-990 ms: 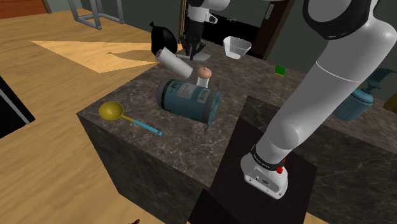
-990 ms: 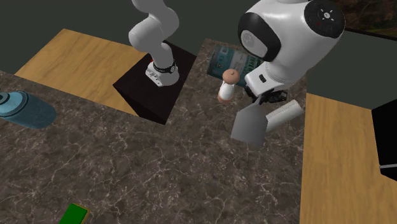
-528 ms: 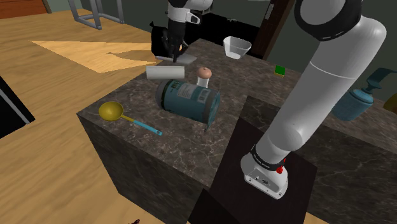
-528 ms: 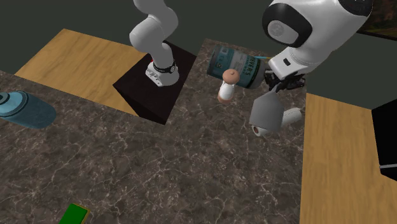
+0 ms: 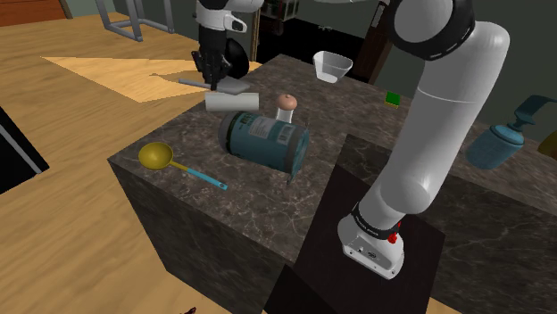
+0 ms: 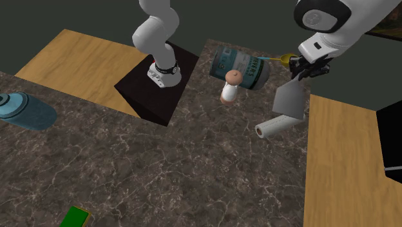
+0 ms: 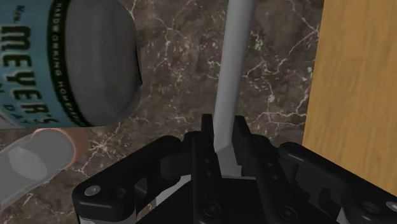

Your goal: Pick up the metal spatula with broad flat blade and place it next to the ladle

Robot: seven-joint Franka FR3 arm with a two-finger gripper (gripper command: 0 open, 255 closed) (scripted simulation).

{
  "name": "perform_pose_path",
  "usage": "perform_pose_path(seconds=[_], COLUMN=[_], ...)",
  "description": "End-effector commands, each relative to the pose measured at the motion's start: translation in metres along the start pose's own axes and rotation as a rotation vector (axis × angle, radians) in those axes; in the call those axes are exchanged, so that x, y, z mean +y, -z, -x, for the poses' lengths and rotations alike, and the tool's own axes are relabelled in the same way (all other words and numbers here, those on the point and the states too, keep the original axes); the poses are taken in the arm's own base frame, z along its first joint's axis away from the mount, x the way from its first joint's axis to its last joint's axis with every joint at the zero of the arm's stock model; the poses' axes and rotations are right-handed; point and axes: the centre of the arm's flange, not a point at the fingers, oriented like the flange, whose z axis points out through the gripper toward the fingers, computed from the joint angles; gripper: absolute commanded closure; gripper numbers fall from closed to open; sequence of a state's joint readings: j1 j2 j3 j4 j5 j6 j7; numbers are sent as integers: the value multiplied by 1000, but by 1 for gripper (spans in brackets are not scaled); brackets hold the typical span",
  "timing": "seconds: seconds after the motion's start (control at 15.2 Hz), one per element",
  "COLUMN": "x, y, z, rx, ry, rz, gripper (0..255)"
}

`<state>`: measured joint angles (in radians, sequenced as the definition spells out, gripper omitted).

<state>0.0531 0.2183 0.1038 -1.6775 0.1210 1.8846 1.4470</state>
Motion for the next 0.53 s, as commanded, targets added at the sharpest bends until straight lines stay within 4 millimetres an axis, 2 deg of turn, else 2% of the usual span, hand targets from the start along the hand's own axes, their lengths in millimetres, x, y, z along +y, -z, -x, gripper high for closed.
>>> perform_pose_path(seconds=[0.0, 0.46], x=[-15, -65], y=[-2, -12], z=[23, 95], rx=[0, 0], ry=[-1, -1], rz=[-1, -1], gripper=[255, 255])
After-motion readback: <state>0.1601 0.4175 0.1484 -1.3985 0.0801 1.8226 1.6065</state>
